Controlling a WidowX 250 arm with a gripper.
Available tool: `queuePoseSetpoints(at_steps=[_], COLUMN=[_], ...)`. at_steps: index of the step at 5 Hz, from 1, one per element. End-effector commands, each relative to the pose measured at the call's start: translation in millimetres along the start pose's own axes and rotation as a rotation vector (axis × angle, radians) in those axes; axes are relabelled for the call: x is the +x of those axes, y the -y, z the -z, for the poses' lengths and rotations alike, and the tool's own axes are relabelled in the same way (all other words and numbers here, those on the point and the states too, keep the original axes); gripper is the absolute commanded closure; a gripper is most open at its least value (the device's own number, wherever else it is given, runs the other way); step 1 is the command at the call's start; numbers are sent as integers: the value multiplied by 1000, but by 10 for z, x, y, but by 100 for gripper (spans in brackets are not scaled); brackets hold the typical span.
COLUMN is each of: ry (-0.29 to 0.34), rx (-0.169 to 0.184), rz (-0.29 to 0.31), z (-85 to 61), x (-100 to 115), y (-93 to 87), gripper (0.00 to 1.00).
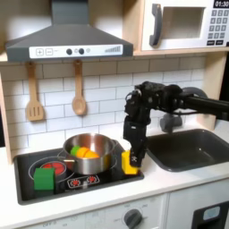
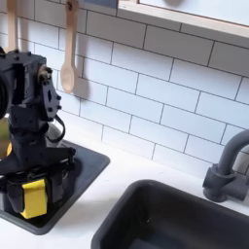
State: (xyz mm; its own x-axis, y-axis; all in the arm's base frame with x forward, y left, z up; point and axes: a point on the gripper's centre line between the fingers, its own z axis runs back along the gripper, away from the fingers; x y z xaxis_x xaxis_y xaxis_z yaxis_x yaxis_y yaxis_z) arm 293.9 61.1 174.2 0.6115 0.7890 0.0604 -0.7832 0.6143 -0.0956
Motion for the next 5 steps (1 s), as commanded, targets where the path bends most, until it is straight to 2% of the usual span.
queuePoseSetpoints(at_steps=[1, 2, 4, 5], ry=[5, 10, 14, 20], rx=[-44, -60, -85, -57], rz=[-33, -42, -54, -17], z=[-253, -322, -454, -382], x=[248, 346, 392, 412], y=[-82, -85, -58, -33], gripper=[100, 100, 100, 100])
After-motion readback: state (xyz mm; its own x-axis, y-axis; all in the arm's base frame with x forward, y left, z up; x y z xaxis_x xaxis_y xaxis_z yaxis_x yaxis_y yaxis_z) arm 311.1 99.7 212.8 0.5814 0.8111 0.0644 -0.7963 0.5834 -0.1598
